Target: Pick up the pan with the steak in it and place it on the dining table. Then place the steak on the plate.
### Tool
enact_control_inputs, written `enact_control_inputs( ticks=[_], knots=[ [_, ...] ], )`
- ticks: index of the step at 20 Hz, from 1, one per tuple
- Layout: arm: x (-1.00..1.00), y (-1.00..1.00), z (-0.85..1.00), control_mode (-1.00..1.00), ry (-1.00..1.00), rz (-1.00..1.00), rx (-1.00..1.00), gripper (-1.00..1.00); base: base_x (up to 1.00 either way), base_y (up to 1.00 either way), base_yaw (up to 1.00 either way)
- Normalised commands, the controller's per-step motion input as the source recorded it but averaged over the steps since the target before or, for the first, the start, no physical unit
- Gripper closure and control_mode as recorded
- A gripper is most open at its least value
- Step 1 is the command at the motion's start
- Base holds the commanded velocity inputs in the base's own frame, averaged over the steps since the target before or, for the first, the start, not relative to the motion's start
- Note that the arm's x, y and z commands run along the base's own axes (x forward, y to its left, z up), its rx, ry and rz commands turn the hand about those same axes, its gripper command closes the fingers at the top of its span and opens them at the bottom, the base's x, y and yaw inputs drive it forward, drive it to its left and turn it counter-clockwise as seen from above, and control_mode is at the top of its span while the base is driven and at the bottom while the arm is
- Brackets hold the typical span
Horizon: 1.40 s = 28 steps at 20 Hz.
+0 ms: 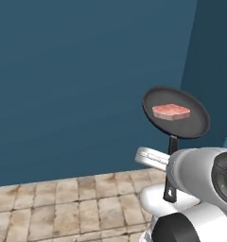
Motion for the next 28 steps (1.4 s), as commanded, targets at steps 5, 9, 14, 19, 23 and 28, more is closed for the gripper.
enact_control_inputs(
  ticks=[5,9,14,19,23,28],
  knots=[
    [0.0,0.0,0.0,1.0,0.0,0.0,0.0,1.0,0.31,0.0,0.37],
    [0.0,0.0,0.0,1.0,0.0,0.0,0.0,1.0,0.27,0.0,0.35],
    [0.0,0.0,0.0,1.0,0.0,0.0,0.0,1.0,0.22,0.0,0.39],
    [0.0,0.0,0.0,1.0,0.0,0.0,0.0,1.0,0.06,0.0,0.44],
    [0.0,0.0,0.0,1.0,0.0,0.0,0.0,1.0,0.01,0.01,0.47],
    [0.0,0.0,0.0,1.0,0.0,0.0,0.0,1.0,0.0,0.01,0.5]
  ],
)
